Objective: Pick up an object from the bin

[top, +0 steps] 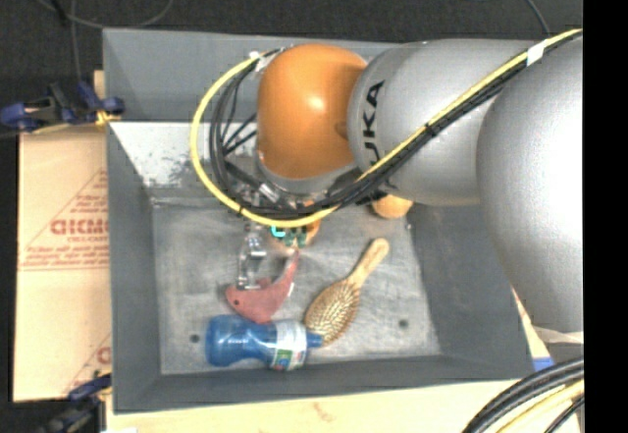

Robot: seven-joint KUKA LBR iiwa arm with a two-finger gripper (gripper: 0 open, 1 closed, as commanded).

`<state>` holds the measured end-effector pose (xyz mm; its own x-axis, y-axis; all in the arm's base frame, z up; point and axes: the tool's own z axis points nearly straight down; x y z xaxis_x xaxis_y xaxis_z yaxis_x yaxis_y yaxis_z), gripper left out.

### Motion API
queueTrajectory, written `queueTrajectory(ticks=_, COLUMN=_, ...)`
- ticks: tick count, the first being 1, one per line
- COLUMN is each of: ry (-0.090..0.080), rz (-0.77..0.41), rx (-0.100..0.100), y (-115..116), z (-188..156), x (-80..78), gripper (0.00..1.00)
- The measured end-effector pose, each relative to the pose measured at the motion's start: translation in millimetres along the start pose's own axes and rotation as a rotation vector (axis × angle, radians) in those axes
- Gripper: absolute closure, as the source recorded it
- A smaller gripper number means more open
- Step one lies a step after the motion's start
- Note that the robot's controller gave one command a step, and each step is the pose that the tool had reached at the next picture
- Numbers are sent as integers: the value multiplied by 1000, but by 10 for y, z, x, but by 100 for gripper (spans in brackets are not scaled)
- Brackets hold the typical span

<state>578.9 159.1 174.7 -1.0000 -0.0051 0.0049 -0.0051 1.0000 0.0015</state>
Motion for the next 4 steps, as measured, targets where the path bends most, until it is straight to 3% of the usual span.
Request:
queueTrajectory(ticks=1, ry=-8, rz=5, rx=-2, y=-7, z=-46, x=-20, gripper=100)
queueTrajectory(ticks=2, ry=-8, rz=5, rx=-2, y=-7, z=-46, x=-20, gripper=0)
queueTrajectory(ticks=4, ry=-7, rz=2, rx=-1, y=-8, z=-42, x=-15, gripper=0)
